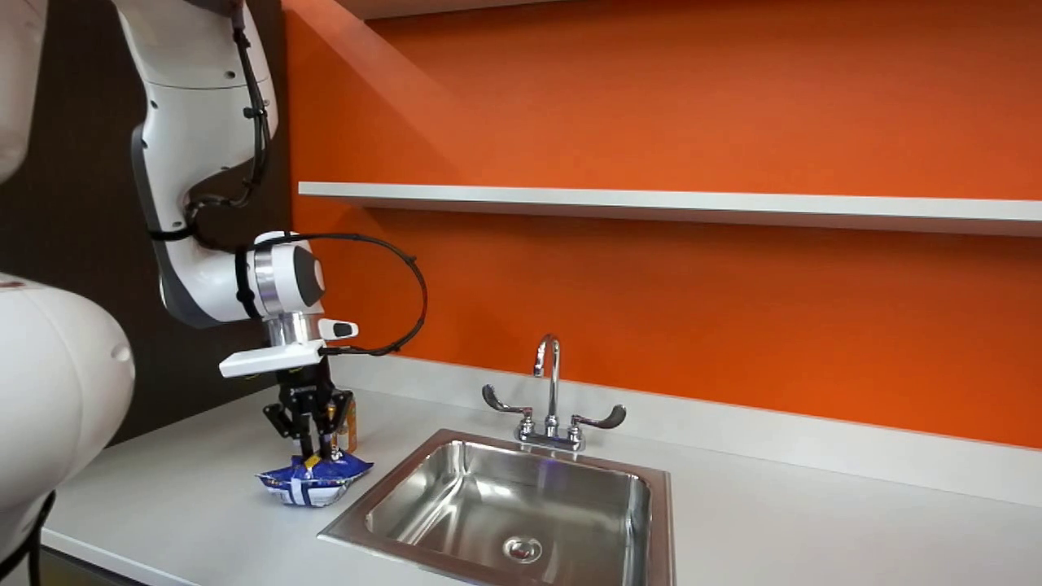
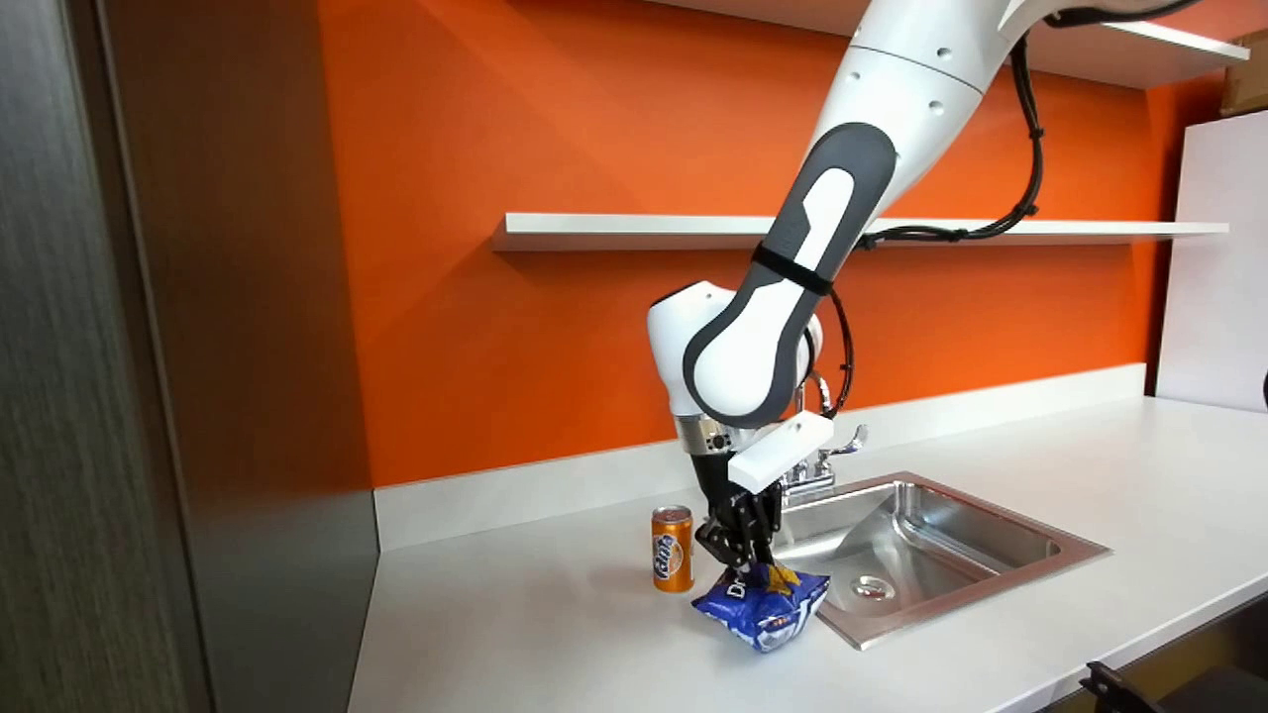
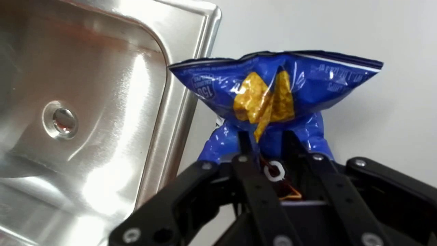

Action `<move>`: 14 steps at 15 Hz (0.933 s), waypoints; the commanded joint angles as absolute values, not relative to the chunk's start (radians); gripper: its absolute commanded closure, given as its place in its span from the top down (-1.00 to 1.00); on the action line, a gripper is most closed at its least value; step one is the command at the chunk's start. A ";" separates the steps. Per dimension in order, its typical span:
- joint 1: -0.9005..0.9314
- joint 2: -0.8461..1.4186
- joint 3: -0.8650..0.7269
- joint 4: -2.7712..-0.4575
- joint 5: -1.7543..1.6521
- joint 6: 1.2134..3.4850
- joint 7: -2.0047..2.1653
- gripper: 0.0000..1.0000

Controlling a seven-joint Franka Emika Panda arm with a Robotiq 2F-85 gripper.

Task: Remove the packet of doritos from the sink and place it on the counter top

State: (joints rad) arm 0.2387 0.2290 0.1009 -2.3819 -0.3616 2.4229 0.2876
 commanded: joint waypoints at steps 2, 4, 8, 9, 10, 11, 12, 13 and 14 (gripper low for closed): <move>0.229 0.163 0.092 -2.401 -0.361 2.400 0.279 0.35; 0.225 0.137 0.090 -2.403 -0.358 2.390 0.282 0.69; 0.221 0.072 0.094 -2.419 -0.346 2.370 0.298 1.00; 0.219 0.051 0.098 -2.428 -0.333 2.368 0.302 1.00; 0.216 0.033 0.100 -2.435 -0.318 2.364 0.304 1.00; 0.213 0.010 0.102 -2.446 -0.297 2.364 0.306 1.00; 0.209 -0.014 0.103 -2.458 -0.274 2.365 0.312 1.00; 0.206 -0.038 0.103 -2.471 -0.254 2.366 0.319 1.00; 0.201 -0.064 0.102 -2.486 -0.237 2.372 0.327 1.00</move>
